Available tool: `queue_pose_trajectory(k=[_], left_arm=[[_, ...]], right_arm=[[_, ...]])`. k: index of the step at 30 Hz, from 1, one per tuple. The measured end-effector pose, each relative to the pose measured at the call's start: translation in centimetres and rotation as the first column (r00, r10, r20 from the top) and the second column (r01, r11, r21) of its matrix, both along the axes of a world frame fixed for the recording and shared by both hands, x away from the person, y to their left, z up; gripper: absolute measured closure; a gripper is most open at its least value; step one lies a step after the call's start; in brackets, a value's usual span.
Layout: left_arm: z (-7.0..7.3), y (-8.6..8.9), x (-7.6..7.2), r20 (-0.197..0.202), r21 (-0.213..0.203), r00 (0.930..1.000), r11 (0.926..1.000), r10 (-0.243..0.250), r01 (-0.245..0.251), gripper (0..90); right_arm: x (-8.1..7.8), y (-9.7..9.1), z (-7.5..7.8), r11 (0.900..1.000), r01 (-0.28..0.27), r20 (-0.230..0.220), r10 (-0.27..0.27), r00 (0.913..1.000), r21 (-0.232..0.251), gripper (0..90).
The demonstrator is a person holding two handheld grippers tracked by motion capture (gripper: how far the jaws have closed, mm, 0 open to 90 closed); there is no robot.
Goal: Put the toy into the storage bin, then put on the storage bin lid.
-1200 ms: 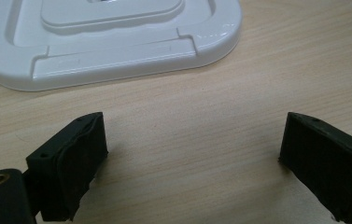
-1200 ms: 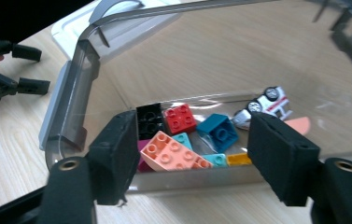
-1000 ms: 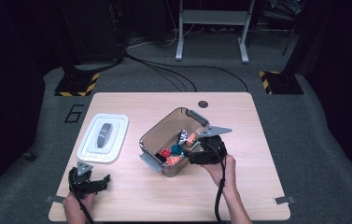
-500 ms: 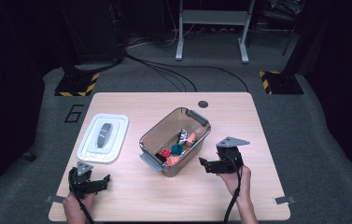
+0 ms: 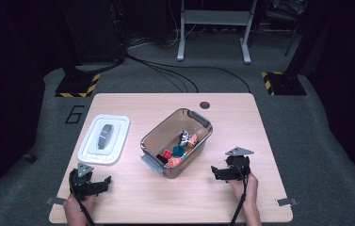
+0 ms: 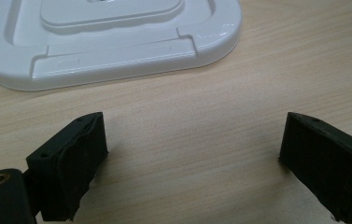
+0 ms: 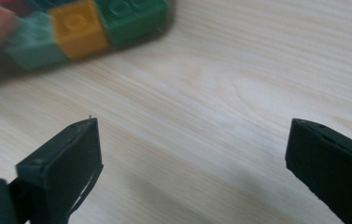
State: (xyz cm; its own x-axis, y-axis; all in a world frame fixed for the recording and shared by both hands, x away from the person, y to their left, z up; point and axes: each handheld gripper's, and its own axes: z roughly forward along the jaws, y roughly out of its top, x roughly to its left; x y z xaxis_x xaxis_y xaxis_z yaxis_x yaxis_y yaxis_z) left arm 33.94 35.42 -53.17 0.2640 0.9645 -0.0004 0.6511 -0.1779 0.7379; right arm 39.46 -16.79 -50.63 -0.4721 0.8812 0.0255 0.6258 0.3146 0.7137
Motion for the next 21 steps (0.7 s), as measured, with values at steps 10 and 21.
queue_pose_trajectory(k=[10, 21], left_arm=[[0.0, 0.1, 0.0, 0.002, 0.006, 1.0000, 1.0000, -0.005, 0.005, 7.4], [0.0, 0.1, 0.1, -0.003, -0.005, 1.0000, 1.0000, -0.001, 0.001, 7.4]], right_arm=[[0.9, -1.1, -2.1, 0.9995, 0.030, -0.007, -0.030, 0.9995, 0.009, 0.0], [1.0, -0.8, -2.3, 0.9982, 0.056, 0.014, -0.056, 0.9983, -0.020, 0.0]])
